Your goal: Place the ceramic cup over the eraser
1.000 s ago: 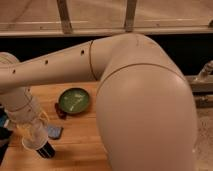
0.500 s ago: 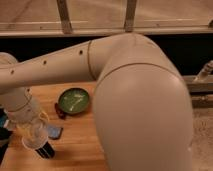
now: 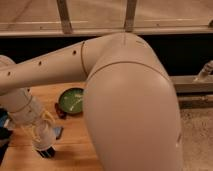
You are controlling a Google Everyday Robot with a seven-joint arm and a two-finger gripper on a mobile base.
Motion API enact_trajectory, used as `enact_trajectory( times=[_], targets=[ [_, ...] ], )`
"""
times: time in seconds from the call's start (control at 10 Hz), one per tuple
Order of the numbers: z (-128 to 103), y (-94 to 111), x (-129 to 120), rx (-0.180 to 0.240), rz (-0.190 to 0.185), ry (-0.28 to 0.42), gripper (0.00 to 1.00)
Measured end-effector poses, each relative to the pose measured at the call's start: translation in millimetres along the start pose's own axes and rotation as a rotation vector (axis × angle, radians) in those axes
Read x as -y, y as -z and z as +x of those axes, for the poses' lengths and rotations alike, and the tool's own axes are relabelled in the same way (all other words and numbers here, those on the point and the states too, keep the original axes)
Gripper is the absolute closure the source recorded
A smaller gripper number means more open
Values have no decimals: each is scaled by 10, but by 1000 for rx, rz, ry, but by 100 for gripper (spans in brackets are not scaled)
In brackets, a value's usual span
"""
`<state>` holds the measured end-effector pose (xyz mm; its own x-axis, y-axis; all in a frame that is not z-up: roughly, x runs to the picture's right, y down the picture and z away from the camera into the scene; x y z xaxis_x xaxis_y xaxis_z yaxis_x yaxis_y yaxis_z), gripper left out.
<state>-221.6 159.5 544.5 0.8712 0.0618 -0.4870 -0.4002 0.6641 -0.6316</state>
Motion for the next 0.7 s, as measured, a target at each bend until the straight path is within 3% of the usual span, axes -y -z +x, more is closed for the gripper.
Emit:
enact_trajectory(
  times=[0.3,0.7],
  targets=[
    [-14,-52,15,6,-17,-11,100],
    [-175,13,-52,24,-8,24,100]
  ],
)
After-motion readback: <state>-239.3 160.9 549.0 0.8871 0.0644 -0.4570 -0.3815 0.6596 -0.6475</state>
